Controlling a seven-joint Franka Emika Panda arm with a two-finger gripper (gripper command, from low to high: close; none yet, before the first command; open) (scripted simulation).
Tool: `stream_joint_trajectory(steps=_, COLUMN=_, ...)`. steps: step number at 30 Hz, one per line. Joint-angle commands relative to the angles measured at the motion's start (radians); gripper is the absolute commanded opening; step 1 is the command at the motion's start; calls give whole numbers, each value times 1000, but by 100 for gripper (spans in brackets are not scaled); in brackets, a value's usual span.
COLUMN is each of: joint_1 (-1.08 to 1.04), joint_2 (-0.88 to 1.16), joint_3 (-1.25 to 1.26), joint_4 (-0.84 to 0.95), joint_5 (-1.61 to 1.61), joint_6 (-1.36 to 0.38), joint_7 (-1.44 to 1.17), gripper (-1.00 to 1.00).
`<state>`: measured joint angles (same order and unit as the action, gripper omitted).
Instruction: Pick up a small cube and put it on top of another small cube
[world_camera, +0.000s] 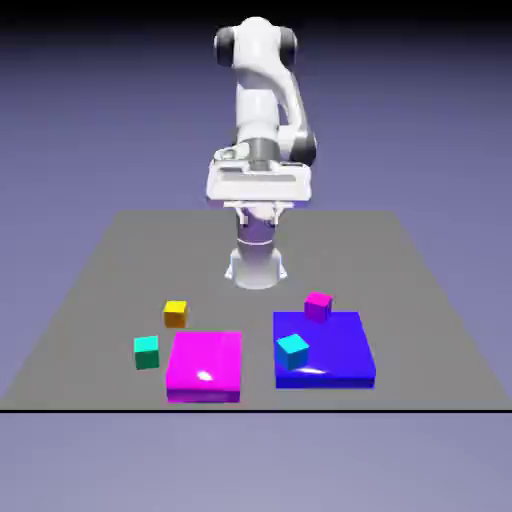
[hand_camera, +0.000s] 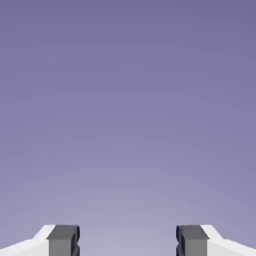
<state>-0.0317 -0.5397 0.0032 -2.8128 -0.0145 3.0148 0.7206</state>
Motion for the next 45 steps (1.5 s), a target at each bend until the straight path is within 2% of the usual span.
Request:
stream_joint_trajectory(steps=1, joint_1=-36, joint_2=25, joint_3=3, joint_4=-2, joint_5=-12, joint_6=-18, joint_7=-17, gripper=0)
stream_joint_trajectory(steps=20, joint_1=-725, joint_2=502, joint_3=54, joint_4=-46, joint_5=-240, joint_6=-369, joint_7=-339, gripper=0)
stream_joint_trajectory(steps=22, joint_1=-728, joint_2=505, joint_3=54, joint_4=-46, joint_5=-242, joint_6=-371, joint_7=-340, gripper=0)
stream_joint_trajectory(steps=30, joint_1=-761, joint_2=777, joint_3=1, joint_4=-8, joint_5=-516, joint_6=-147, joint_7=-138, gripper=0)
stream_joint_trajectory(steps=31, joint_1=-761, joint_2=777, joint_3=1, joint_4=-8, joint_5=-516, joint_6=-147, joint_7=-138, gripper=-100)
stream_joint_trajectory(steps=40, joint_1=-728, joint_2=505, joint_3=54, joint_4=-46, joint_5=-242, joint_6=-371, joint_7=-340, gripper=-100)
stream_joint_trajectory(steps=45, joint_1=-599, joint_2=566, joint_3=-42, joint_4=99, joint_5=-156, joint_6=-463, joint_7=-256, gripper=-100)
